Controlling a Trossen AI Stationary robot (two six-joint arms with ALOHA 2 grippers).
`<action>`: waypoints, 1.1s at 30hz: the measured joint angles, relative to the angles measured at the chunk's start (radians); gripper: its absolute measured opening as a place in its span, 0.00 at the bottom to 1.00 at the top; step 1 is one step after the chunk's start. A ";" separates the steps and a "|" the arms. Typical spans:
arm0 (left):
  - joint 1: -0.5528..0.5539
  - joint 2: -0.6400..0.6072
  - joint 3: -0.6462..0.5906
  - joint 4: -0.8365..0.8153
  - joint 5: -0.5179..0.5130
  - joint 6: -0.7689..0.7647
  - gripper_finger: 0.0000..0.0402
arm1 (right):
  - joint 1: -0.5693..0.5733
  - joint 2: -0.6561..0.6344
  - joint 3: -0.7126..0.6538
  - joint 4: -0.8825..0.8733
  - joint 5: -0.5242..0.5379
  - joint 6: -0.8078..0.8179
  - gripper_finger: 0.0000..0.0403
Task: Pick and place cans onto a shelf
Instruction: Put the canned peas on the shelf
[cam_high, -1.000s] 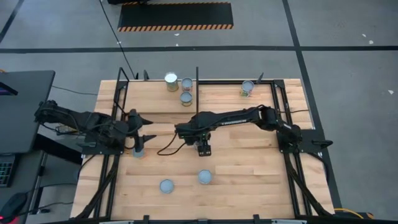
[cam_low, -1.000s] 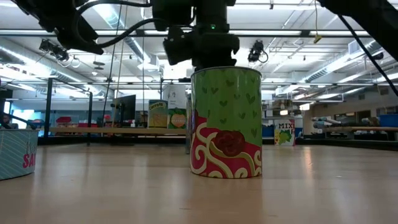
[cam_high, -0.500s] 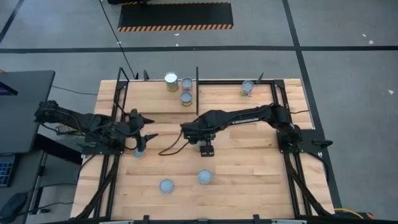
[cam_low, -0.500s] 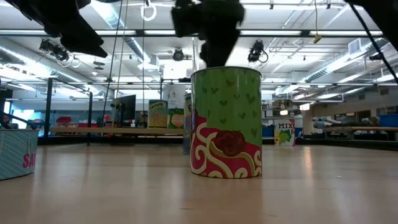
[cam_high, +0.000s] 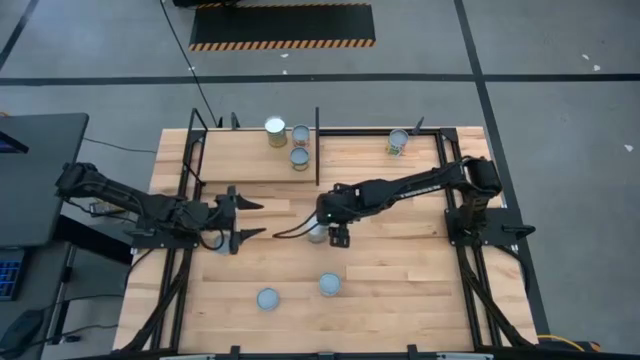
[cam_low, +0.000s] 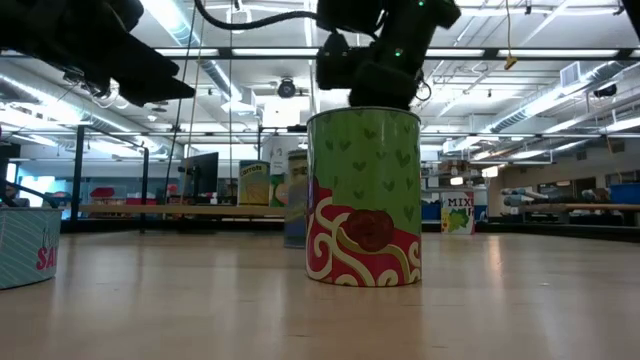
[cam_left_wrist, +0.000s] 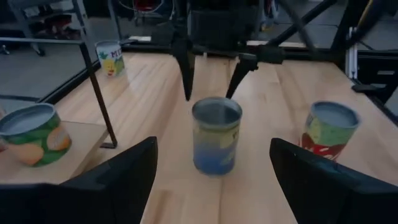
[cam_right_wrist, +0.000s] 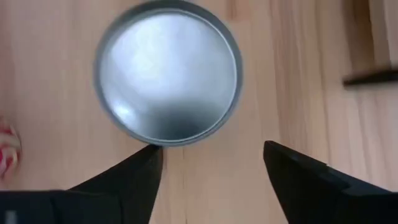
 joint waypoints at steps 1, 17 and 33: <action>0.000 0.007 -0.005 0.009 -0.001 0.003 0.78 | -0.003 0.000 -0.008 0.042 -0.010 -0.012 0.68; 0.114 0.355 0.092 0.246 0.116 0.084 0.79 | 0.049 -0.063 -0.016 0.053 -0.035 0.006 0.60; 0.217 0.583 0.290 0.170 0.318 0.131 0.59 | 0.187 -0.110 -0.029 -0.089 0.053 0.121 0.60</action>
